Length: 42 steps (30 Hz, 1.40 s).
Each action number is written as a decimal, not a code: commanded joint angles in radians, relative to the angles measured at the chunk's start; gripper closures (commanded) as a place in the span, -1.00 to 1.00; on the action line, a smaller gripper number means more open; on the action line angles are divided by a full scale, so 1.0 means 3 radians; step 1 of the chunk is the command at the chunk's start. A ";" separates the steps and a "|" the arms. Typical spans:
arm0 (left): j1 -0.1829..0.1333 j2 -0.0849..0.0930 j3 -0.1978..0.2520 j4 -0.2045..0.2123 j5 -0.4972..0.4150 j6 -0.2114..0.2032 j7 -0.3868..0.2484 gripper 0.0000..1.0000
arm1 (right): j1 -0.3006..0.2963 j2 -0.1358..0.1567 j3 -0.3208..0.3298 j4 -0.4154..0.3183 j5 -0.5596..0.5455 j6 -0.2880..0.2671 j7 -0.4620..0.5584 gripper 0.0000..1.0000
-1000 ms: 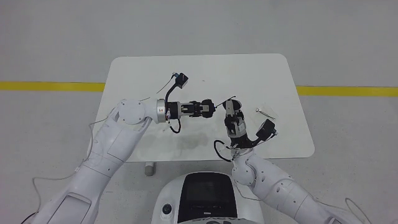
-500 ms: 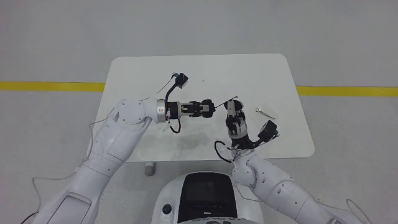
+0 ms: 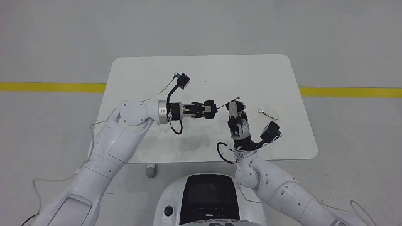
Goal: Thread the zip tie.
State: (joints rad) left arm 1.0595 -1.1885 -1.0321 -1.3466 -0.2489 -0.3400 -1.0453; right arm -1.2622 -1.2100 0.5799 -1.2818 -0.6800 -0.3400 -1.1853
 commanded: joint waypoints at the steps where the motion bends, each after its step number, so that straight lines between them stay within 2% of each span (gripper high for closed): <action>1: 0.0000 0.0000 0.0000 0.0000 0.0000 0.0000 0.0000 1.00 | 0.0002 0.0001 -0.0006 0.0004 0.0001 0.0000 0.0003 1.00; 18: 0.0000 0.0000 0.0000 0.0000 0.0000 0.0000 0.0000 1.00 | 0.0014 0.0000 0.0007 0.0077 -0.0075 0.0000 0.0038 1.00; 42: 0.0000 0.0000 0.0000 0.0000 0.0000 0.0000 0.0000 1.00 | -0.0093 -0.0093 0.0284 0.0202 -0.0299 0.0000 0.0147 1.00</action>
State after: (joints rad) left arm 1.0595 -1.1885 -1.0321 -1.3466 -0.2489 -0.3400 -1.0453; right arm -1.2887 -1.2365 0.6616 -1.2207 -0.7682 -0.3400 -1.1432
